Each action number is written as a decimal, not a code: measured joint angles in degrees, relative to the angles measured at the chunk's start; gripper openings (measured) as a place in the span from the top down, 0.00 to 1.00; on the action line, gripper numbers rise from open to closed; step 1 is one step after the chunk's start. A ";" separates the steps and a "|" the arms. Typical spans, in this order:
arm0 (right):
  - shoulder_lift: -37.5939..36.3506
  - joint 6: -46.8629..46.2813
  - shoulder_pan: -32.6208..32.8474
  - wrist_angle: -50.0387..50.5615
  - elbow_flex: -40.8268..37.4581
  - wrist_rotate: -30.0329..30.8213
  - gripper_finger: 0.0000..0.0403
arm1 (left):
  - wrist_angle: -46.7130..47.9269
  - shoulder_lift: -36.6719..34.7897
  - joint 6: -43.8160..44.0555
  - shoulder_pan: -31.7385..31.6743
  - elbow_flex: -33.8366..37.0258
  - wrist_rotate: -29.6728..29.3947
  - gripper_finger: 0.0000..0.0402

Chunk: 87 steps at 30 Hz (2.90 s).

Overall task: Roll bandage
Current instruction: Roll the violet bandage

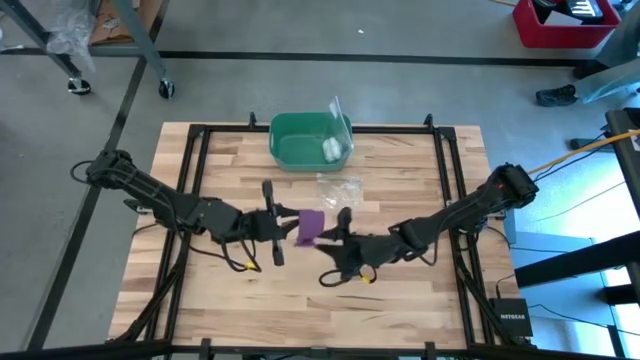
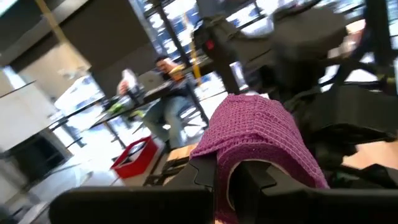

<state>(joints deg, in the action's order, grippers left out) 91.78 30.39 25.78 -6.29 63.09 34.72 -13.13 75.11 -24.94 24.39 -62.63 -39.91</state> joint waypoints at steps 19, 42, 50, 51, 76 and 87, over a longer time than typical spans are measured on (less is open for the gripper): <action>-3.47 9.14 1.40 -11.76 0.00 -7.56 0.66 | 0.17 0.00 1.26 -0.23 0.01 -1.42 0.96; -2.04 9.09 -2.55 -8.03 -0.02 -0.70 0.66 | 0.63 0.00 1.02 -0.23 0.02 -1.43 0.96; -2.04 10.65 -1.94 -8.04 -0.02 2.48 0.66 | 0.92 0.00 0.84 -0.06 0.00 -1.43 0.96; -2.04 10.70 -1.77 -8.28 -0.03 2.87 0.66 | 1.06 0.00 0.77 -0.06 0.02 -1.41 0.96; -1.76 7.42 -4.16 -8.90 -0.04 -6.34 0.66 | 0.96 0.02 0.95 -0.06 0.02 -1.41 0.96; -1.76 7.54 -4.59 -8.52 -0.04 -6.34 0.80 | 0.95 0.02 0.94 -0.06 0.00 -1.41 0.96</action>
<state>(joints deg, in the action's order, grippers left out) 90.02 37.93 21.18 -14.81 63.05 28.38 -12.17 75.13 -24.00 24.34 -62.63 -41.32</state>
